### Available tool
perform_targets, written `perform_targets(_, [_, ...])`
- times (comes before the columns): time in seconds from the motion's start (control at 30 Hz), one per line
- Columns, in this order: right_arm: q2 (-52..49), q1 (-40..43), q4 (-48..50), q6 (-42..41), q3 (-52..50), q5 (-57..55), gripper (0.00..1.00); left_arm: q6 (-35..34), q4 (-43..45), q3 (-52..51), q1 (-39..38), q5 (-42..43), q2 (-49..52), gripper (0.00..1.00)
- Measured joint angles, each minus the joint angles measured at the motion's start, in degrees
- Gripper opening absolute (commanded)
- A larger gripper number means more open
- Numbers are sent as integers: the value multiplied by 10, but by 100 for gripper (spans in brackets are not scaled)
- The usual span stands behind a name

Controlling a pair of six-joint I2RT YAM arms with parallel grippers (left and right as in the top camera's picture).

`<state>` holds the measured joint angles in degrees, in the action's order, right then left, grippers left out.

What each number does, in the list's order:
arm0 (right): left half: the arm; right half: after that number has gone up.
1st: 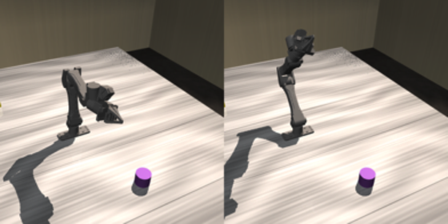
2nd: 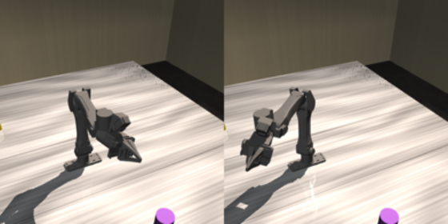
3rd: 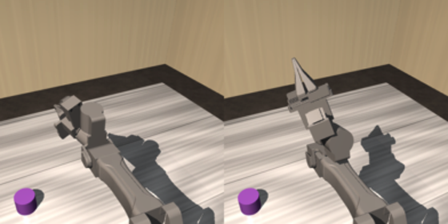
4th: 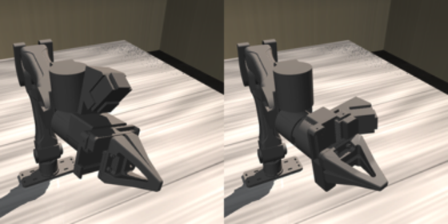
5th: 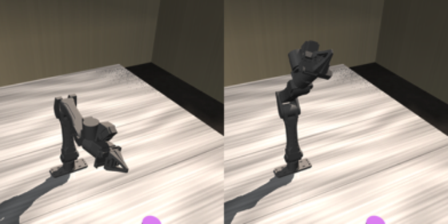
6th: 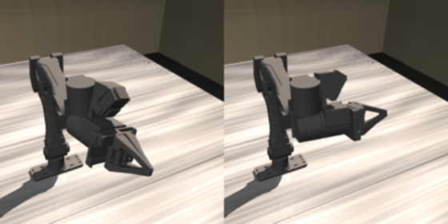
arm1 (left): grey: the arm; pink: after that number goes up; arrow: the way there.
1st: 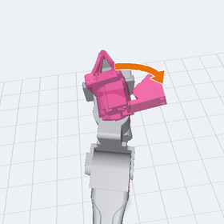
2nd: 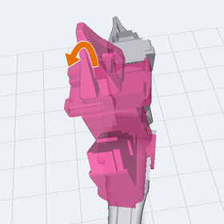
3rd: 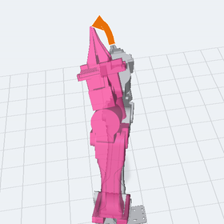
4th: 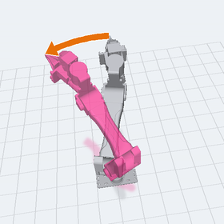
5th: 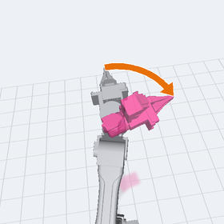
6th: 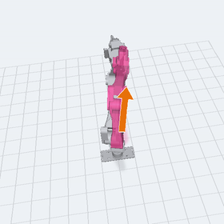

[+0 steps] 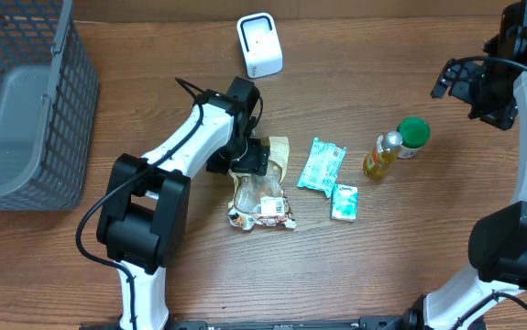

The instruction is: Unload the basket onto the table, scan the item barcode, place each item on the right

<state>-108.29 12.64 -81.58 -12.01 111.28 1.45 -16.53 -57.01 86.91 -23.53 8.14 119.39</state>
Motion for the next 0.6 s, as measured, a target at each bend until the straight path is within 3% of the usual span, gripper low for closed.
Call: perform_targets(0.6, [0, 0, 0, 0, 0, 0, 100, -13, 3, 0, -9, -13, 0, 85])
